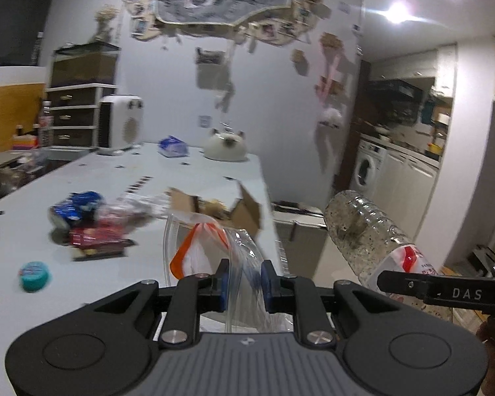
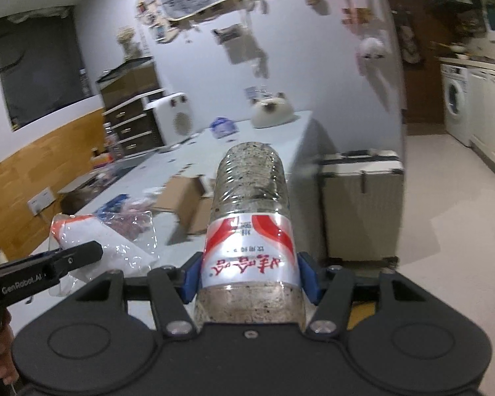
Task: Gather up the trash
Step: 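Carry the bottle in the right gripper and the bag in the left gripper to the bin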
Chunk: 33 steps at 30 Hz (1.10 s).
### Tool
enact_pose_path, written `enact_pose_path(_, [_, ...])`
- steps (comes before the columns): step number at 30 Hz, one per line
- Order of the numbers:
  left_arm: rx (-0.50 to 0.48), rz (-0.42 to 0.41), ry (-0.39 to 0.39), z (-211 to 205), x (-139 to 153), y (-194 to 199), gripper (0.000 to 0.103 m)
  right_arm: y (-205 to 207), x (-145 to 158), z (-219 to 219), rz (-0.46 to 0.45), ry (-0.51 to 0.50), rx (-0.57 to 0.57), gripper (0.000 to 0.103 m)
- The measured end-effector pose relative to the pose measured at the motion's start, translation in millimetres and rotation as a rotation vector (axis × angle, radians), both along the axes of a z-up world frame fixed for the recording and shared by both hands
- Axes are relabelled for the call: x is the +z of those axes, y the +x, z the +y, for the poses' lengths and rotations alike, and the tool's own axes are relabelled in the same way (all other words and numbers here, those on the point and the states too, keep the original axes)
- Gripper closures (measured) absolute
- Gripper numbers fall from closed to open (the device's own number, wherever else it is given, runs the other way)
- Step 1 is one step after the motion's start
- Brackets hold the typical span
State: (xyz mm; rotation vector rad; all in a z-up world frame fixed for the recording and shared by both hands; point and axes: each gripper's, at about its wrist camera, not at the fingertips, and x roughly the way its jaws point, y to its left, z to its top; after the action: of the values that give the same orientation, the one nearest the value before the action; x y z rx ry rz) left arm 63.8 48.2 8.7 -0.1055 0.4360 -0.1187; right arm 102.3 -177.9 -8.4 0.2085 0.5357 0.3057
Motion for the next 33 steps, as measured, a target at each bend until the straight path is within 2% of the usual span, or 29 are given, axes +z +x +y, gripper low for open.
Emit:
enact_pose_path(10, [-0.165,0.072,-0.001,-71.7,-22.5,35.3,0.083,3.1,-29.9,-61.9,0.075,-0.005,-0.152,0.042])
enact_pose_path(14, [-0.244,0.113,0.020,-100.4,-34.0,53.7,0.083,5.5,-47.6,-83.3,0.121,0.007,-0.207,0.042])
enact_pose_path(19, [-0.339,0.177,0.011,-132.7,-50.1,83.5,0.083,12.6,-71.4,-106.1,0.189,0.024,-0.266,0.042])
enact_pose_path(24, [-0.404,0.263,0.032,-164.8,-75.3,115.8,0.083,20.9,-97.6,-122.1,0.267,0.034,-0.312,0.042])
enact_pose_path(33, [-0.437,0.456,0.120,-203.0,-138.2,169.4,0.083,52.7,-150.8,-139.8,0.434,0.054,-0.345,0.042])
